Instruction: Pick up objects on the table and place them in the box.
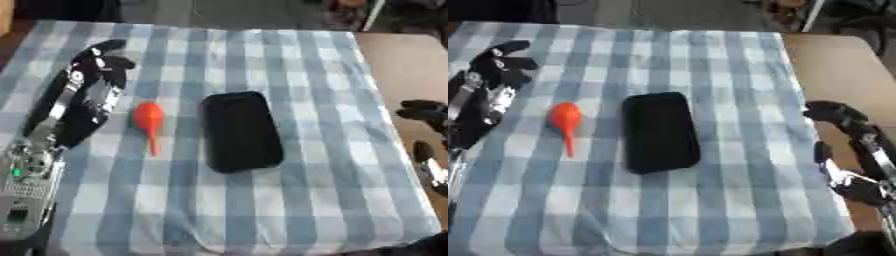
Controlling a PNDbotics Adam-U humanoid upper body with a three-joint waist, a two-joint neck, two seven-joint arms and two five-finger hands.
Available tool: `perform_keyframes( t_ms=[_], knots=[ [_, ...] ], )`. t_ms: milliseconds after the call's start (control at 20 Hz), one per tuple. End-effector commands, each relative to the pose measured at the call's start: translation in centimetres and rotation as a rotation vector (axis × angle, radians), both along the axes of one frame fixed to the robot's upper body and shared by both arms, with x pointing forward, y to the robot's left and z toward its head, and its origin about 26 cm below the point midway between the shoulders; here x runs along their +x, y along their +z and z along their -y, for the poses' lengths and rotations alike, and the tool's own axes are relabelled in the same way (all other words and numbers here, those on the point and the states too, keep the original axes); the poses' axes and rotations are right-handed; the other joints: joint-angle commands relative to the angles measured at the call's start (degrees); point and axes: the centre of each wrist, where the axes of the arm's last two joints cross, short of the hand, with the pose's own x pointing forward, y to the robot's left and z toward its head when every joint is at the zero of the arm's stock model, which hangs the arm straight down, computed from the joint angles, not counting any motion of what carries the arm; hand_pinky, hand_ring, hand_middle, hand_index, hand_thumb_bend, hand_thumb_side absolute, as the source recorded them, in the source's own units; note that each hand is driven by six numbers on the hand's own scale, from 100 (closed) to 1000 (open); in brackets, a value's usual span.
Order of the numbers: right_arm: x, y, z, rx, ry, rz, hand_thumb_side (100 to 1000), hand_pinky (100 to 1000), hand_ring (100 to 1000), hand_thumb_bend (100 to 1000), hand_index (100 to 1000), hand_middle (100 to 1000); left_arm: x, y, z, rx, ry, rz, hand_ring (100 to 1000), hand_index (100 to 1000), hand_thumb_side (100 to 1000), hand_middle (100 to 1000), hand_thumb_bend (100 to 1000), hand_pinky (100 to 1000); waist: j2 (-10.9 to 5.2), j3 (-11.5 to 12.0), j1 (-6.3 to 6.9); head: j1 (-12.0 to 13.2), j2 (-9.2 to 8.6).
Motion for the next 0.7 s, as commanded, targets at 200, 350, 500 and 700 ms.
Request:
perform_keyframes(
  t_ms=[200, 350, 500, 700],
  knots=[
    [0.0, 0.7, 0.5, -0.270, 0.209, 0.153, 426, 837, 812, 100, 838, 848, -0.1, 0.3, -0.3, 0.023, 0.026, 0.024, 804, 756, 829, 909, 201, 720, -0.60, 0.1, 0.09, -0.5, -0.47],
    [0.0, 0.7, 0.6, -0.270, 0.205, 0.155, 426, 837, 812, 100, 838, 848, -0.5, 1.3, -0.5, 0.092, 0.054, 0.123, 806, 771, 745, 892, 248, 727, -0.54, 0.1, 0.09, -0.6, -0.41],
    [0.0, 0.7, 0.6, -0.271, 0.203, 0.154, 425, 837, 812, 100, 838, 848, -1.0, 2.3, -0.5, 0.222, 0.119, 0.275, 804, 795, 628, 858, 354, 744, -0.44, 0.2, 0.07, -0.7, -0.35],
    [0.0, 0.7, 0.6, -0.272, 0.203, 0.154, 424, 837, 812, 100, 838, 848, -1.0, 2.0, -0.3, 0.288, 0.153, 0.317, 802, 794, 639, 858, 349, 743, -0.43, 0.2, 0.07, -0.8, -0.28]
  ],
)
